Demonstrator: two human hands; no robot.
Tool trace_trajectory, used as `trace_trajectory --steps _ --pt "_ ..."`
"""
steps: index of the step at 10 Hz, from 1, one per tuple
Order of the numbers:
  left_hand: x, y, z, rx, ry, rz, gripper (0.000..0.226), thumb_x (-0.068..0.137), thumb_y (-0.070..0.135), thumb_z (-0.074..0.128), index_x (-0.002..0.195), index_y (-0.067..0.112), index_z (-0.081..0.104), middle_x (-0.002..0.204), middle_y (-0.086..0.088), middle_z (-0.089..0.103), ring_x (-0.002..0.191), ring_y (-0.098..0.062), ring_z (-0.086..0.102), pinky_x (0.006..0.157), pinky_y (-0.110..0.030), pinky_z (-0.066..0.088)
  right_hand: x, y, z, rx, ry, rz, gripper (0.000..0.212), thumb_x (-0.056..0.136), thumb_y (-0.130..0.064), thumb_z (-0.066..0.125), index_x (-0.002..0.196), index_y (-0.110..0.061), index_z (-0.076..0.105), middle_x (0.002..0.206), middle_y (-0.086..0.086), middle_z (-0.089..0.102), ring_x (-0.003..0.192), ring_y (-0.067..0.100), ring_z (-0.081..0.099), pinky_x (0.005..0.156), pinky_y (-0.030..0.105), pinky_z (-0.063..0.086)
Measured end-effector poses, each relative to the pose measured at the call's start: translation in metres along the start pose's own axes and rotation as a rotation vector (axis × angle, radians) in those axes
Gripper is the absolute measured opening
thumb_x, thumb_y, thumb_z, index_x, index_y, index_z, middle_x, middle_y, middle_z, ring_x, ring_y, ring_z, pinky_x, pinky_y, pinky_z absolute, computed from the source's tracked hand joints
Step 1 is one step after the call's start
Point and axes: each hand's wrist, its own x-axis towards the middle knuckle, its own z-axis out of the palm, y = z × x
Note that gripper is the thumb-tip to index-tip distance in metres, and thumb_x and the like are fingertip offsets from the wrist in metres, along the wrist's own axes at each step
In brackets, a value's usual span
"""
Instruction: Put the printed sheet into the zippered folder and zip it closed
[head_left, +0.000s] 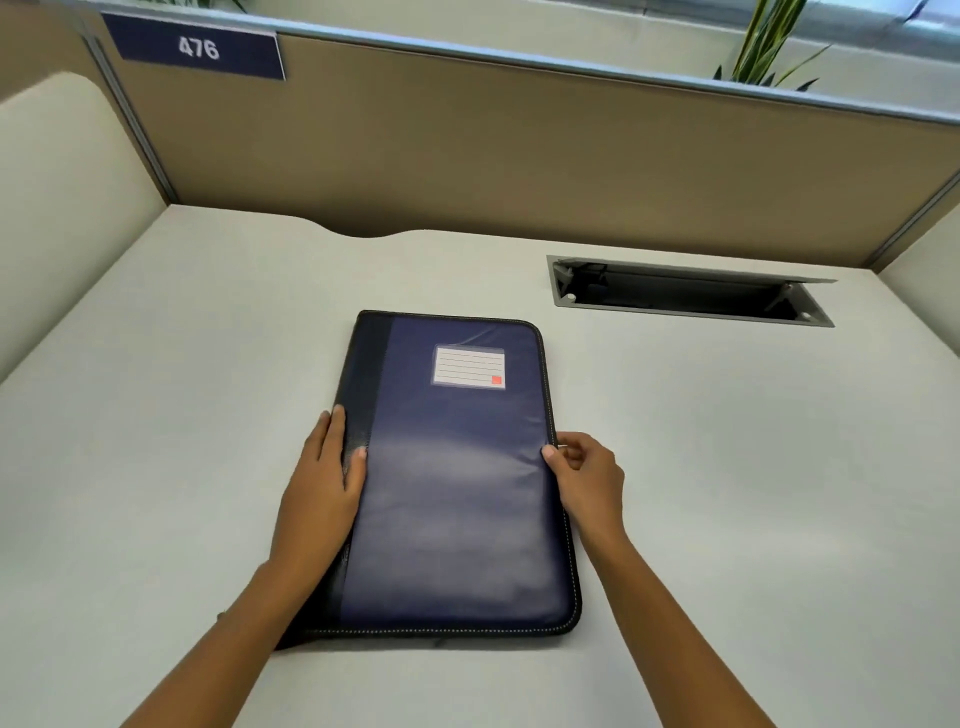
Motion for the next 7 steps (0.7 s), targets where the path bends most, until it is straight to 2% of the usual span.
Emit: trace_trajectory --steps 2,3,4,5,6,7 --pt "-0.004 0.0 -0.003 -0.004 0.005 0.0 0.055 0.099 0.034 0.035 0.15 0.02 0.017 0.156 -0.006 0.022 0.141 -0.022 0.026 0.112 -0.039 0.027 -0.004 0.0 0.0 -0.009 0.023 -0.021 0.027 0.089 -0.021 0.064 0.112 -0.008 0.064 0.103 0.009 0.069 0.086 0.016 0.059 0.078 0.023 0.042" --pt "-0.003 0.003 -0.002 -0.011 0.019 -0.009 0.056 0.099 0.034 0.035 0.149 0.017 0.018 0.156 -0.008 0.021 0.141 -0.025 0.026 0.112 -0.042 0.028 -0.007 -0.003 0.006 -0.07 0.076 -0.08 0.027 0.091 -0.02 0.06 0.115 -0.007 0.06 0.109 0.011 0.065 0.095 0.022 0.06 0.08 0.025 0.043" --pt "-0.002 0.017 -0.009 0.053 0.129 0.082 0.058 0.098 0.032 0.039 0.149 0.012 0.019 0.157 -0.01 0.019 0.143 -0.026 0.022 0.116 -0.041 0.025 -0.014 -0.014 0.013 -0.246 0.132 -0.263 0.034 0.095 -0.02 0.051 0.127 -0.008 0.049 0.126 0.011 0.051 0.114 0.025 0.051 0.09 0.032 0.044" --pt "0.004 0.031 -0.015 0.15 0.208 0.198 0.058 0.098 0.029 0.039 0.148 0.008 0.018 0.158 -0.012 0.017 0.144 -0.028 0.019 0.118 -0.041 0.019 -0.017 -0.026 0.013 -0.28 0.124 -0.391 0.041 0.095 -0.02 0.049 0.135 -0.008 0.043 0.134 0.009 0.047 0.123 0.025 0.045 0.099 0.034 0.041" --pt "0.022 0.073 -0.031 0.181 0.341 0.287 0.06 0.098 0.027 0.039 0.148 0.005 0.016 0.158 -0.013 0.011 0.146 -0.029 0.012 0.119 -0.044 0.014 -0.016 -0.064 0.003 -0.236 0.208 -0.574 0.052 0.097 -0.025 0.046 0.144 -0.008 0.032 0.15 0.008 0.034 0.14 0.023 0.028 0.116 0.033 0.026" --pt "0.037 0.101 -0.044 0.198 0.454 0.367 0.06 0.098 0.028 0.039 0.148 0.005 0.015 0.159 -0.013 0.01 0.147 -0.029 0.009 0.12 -0.044 0.012 -0.007 -0.093 -0.007 -0.287 0.337 -0.764 0.054 0.098 -0.025 0.043 0.146 -0.005 0.028 0.154 0.011 0.029 0.145 0.025 0.02 0.119 0.037 0.02"
